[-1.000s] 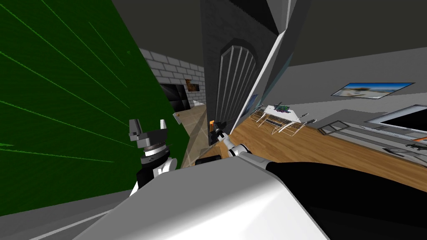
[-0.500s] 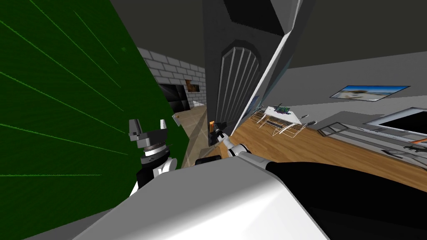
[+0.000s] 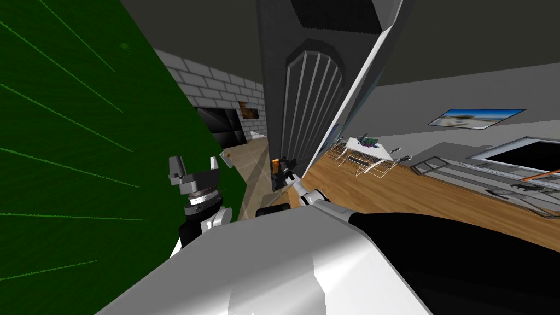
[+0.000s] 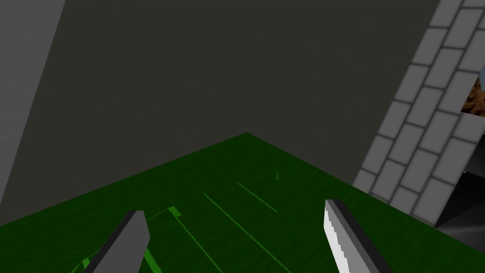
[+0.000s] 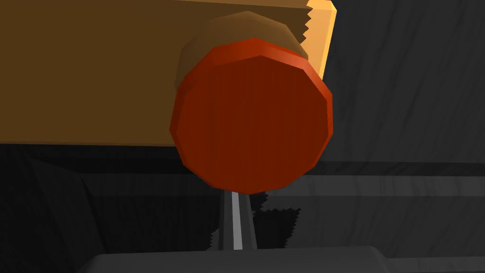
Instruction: Push the door open
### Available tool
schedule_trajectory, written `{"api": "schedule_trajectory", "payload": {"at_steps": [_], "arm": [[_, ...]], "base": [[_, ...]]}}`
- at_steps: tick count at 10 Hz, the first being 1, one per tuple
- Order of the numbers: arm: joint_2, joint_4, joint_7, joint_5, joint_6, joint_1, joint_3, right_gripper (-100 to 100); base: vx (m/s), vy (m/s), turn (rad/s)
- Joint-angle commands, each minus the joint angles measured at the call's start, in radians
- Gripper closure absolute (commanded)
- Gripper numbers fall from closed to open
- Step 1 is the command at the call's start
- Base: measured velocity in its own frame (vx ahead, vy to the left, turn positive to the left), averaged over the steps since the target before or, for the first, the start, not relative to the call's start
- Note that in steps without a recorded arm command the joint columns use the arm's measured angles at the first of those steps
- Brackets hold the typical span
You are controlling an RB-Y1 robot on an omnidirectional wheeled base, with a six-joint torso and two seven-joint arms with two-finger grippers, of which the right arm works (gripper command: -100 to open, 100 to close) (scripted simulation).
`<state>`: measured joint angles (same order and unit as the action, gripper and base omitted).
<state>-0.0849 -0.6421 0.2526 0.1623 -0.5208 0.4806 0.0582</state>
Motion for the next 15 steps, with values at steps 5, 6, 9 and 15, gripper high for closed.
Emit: {"api": "schedule_trajectory", "payload": {"at_steps": [5, 6, 9, 15], "arm": [[0.012, 0.001, 0.016, 0.004, 0.018, 0.007, 0.016, -100], [0.016, 0.001, 0.018, 0.004, 0.022, 0.009, 0.019, -100], [0.025, 0.004, 0.019, 0.005, 0.025, 0.012, 0.021, -100], [0.018, 0.006, 0.006, 0.000, 0.012, 0.006, 0.008, -100]], "base": [[-0.211, -0.019, -0.003], [-0.253, 0.012, -0.013], [-0.163, -0.016, -0.006], [0.190, 0.057, 0.022]]}}
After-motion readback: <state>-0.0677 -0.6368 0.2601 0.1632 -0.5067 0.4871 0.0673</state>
